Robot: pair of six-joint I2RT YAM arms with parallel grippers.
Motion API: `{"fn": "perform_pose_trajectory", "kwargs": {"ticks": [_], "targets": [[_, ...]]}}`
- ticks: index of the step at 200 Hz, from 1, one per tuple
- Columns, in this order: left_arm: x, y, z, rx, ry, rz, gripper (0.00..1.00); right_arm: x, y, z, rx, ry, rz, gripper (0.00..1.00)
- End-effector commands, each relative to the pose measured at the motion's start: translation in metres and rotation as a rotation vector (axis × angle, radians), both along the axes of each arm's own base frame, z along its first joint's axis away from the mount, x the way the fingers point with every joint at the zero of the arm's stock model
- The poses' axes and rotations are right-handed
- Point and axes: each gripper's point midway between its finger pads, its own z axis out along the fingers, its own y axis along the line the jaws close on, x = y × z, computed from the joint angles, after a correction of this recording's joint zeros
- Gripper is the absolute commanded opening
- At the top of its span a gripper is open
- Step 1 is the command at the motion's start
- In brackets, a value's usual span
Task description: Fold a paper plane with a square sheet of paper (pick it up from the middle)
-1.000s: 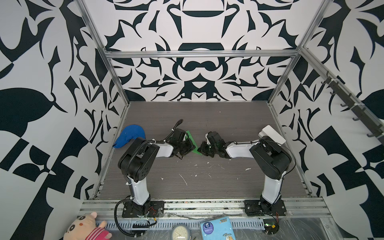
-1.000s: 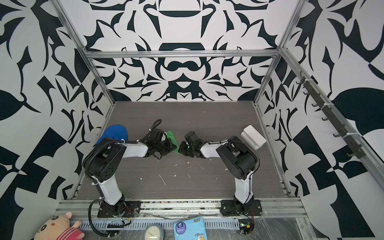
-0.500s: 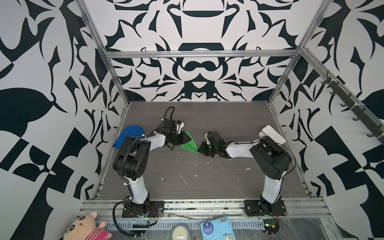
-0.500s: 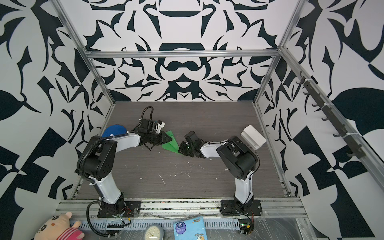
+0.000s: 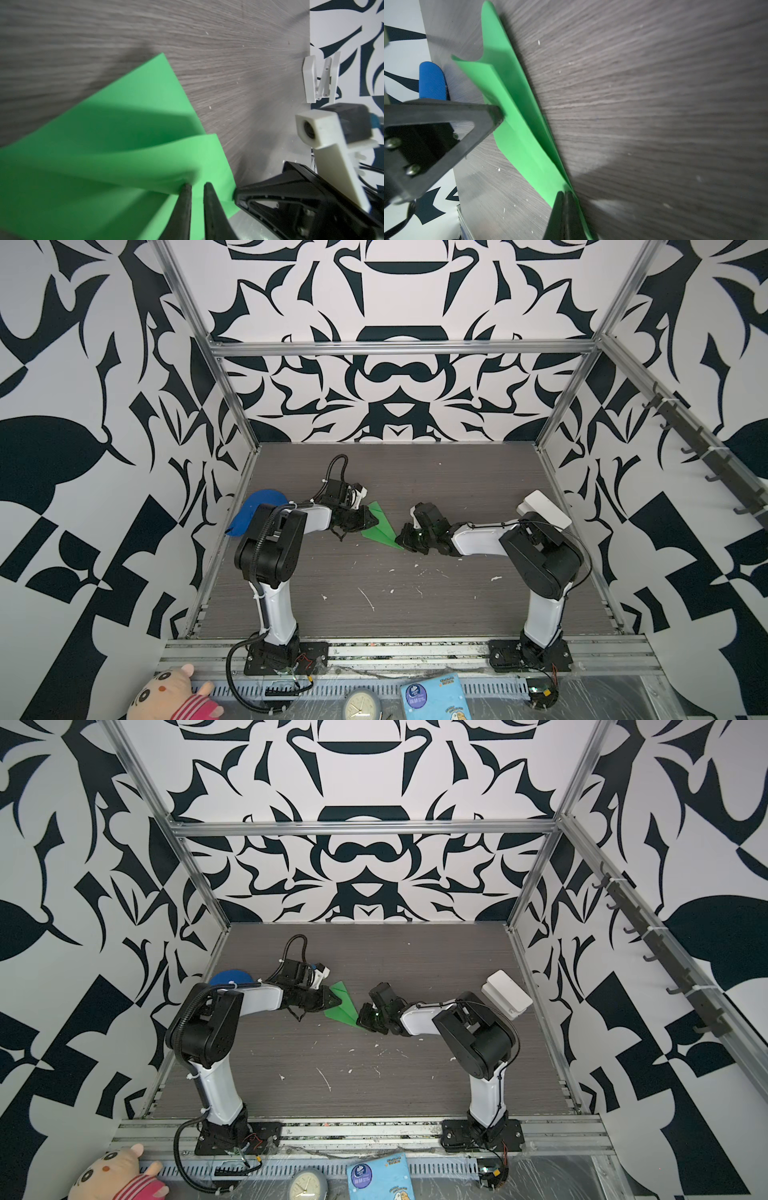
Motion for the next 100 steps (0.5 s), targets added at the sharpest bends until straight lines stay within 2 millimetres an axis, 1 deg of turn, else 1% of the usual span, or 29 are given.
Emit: {"fn": "perform_pose_trajectory", "kwargs": {"ticks": [1,38,78,92,100], "targets": [[0.008,0.009,-0.01,0.037,0.003,0.02,0.16,-0.023,-0.028,-0.042,-0.146,0.119,-0.014,0.0],[0.015,0.014,-0.017,0.052,0.011,0.051,0.16,-0.024,-0.029,-0.044,-0.15,0.124,-0.016,0.0],[0.015,0.022,-0.027,0.091,0.03,0.077,0.16,-0.025,-0.029,-0.043,-0.146,0.12,-0.01,0.0],[0.015,0.024,-0.029,0.099,0.04,0.081,0.15,-0.022,-0.024,-0.037,-0.127,0.099,0.014,0.0],[0.014,0.024,-0.031,0.101,0.046,0.081,0.14,-0.018,-0.016,-0.028,-0.101,0.065,0.044,0.0]]}}
